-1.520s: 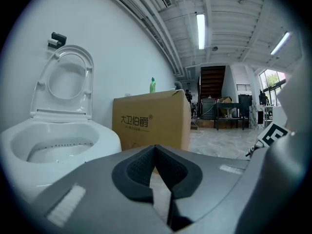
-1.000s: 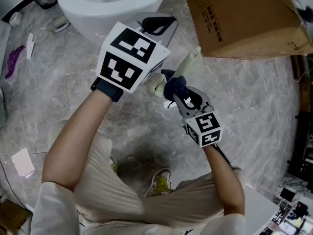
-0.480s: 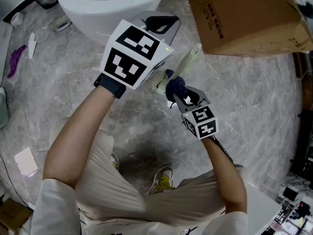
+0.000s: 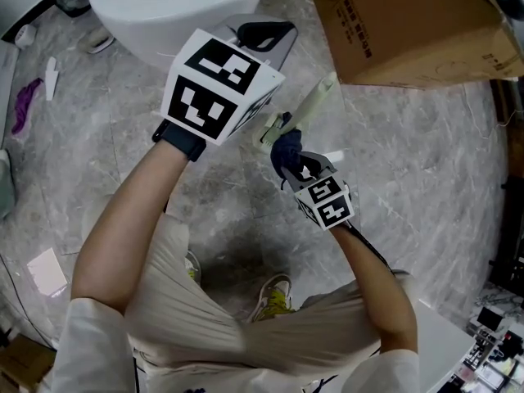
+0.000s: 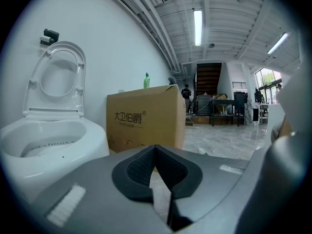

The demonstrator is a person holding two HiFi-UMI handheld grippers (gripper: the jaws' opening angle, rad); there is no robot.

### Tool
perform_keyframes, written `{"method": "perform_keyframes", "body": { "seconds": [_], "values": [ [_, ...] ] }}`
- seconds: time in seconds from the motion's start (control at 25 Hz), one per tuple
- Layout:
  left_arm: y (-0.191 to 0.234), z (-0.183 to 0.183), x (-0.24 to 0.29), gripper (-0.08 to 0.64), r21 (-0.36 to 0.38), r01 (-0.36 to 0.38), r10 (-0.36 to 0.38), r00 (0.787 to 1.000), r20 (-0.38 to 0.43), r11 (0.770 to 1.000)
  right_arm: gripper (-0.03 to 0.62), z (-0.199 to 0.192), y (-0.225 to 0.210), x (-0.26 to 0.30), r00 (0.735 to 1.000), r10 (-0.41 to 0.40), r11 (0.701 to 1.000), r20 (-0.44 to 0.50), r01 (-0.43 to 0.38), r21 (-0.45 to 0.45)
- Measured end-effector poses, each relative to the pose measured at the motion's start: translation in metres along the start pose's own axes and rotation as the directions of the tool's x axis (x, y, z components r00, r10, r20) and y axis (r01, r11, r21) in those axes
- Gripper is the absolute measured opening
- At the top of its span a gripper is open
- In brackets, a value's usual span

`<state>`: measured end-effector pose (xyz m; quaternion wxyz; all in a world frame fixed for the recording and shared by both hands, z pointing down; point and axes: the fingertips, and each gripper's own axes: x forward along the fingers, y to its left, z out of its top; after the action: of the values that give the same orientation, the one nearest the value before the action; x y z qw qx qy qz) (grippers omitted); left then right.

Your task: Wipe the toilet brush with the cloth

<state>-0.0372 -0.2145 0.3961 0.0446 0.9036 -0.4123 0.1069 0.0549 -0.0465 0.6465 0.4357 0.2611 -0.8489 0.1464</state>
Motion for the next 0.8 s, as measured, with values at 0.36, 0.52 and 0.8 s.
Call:
{"method": "perform_keyframes", "body": {
  "seconds": [0.36,0.52,0.8],
  "values": [
    [0.000,-0.004,0.001,-0.003,0.006,-0.002,0.002,1.000,-0.008,1.000,0.132,0.023,0.016,-0.002,0.991,0.092,0.983,0.095,-0.105,0.150],
    [-0.003,-0.006,0.003,-0.003,0.016,0.007,-0.006,1.000,-0.020,1.000,0.133,0.049,0.019,-0.011,0.971,0.132,0.939,0.201,-0.187,0.287],
    [-0.002,-0.006,0.007,-0.003,0.005,0.003,-0.003,1.000,-0.018,1.000,0.133,0.095,0.010,-0.046,0.930,0.118,0.914,0.347,-0.238,0.328]
  ]
}}
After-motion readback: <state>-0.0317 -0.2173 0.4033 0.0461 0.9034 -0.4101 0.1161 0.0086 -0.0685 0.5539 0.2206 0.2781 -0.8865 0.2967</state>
